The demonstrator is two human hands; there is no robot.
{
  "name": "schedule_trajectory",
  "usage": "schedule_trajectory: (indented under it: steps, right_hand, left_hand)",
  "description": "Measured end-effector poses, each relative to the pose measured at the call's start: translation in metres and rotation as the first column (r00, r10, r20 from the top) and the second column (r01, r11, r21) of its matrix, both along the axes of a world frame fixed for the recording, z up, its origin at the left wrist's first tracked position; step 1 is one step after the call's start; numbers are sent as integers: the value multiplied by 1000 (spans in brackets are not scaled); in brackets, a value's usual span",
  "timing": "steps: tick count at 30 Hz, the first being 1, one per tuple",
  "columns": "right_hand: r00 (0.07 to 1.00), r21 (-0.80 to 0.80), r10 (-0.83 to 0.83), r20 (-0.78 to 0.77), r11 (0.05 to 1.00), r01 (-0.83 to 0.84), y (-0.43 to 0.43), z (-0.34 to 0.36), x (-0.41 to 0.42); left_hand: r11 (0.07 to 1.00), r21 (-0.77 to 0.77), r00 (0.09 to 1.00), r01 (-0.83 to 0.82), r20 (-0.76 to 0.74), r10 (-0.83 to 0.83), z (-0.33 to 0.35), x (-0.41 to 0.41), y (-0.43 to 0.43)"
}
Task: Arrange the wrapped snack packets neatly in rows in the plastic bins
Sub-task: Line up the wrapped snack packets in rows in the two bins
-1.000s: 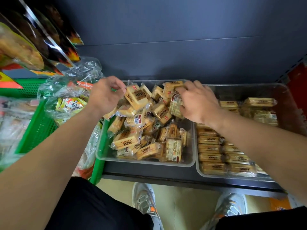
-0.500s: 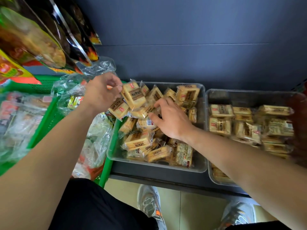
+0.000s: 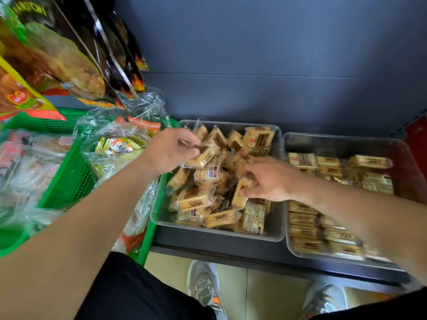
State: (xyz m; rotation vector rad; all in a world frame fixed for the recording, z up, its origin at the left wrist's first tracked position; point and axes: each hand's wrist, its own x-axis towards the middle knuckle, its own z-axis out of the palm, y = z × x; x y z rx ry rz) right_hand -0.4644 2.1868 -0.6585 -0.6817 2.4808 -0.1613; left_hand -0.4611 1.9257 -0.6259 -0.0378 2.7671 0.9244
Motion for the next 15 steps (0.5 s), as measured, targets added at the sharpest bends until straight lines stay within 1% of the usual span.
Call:
schedule_trajectory:
  steps: [1, 2, 3, 4, 5, 6, 7, 8, 10, 13, 14, 15]
  right_hand:
    - [998, 58, 3, -57, 998, 0, 3, 2, 0]
    - [990, 89, 4, -140, 996, 8, 3, 3, -2]
    - [974, 73, -7, -226, 997, 24, 1, 4, -5]
    - [963, 7, -32, -268, 999, 36, -5, 5, -9]
    - [965, -89, -63, -253, 995, 41, -14, 4, -12]
    - [979, -190, -84, -186, 981, 48, -24, 3, -14]
    - [991, -277, -89, -101, 959, 58, -36, 1, -16]
    - [996, -325, -82, -30, 943, 68, -48, -3, -17]
    - [997, -340, -59, 52, 938, 73, -65, -13, -15]
    - [996, -330, -56, 71, 941, 76, -65, -18, -7]
    - [996, -344, -59, 61, 936, 76, -60, -19, -5]
    - [997, -356, -57, 57, 931, 74, -53, -19, -2]
  left_hand:
    - [998, -67, 1000, -10, 16, 11, -2, -1, -5]
    - [990, -142, 998, 10, 65, -1, -4, -1, -8]
    - [974, -219, 991, 58, 132, -29, -7, 0, -10]
    - [951, -283, 979, 121, 190, -68, -10, 1, -9]
    - [933, -315, 969, 173, 227, -103, -12, 1, -8]
    - [931, -309, 964, 197, 236, -126, -13, 1, -6]
    - [944, -268, 964, 194, 230, -133, -14, 0, -5]
    - [963, -204, 967, 177, 221, -131, -14, 0, -6]
    - [987, -74, 970, 143, 211, -125, -10, 0, -9]
    - [989, 90, 971, 119, 197, -135, -10, 1, -17]
    - [989, 98, 977, 112, 173, -127, -10, 1, -18]
    - [992, 72, 983, 104, 145, -113, -12, 0, -19]
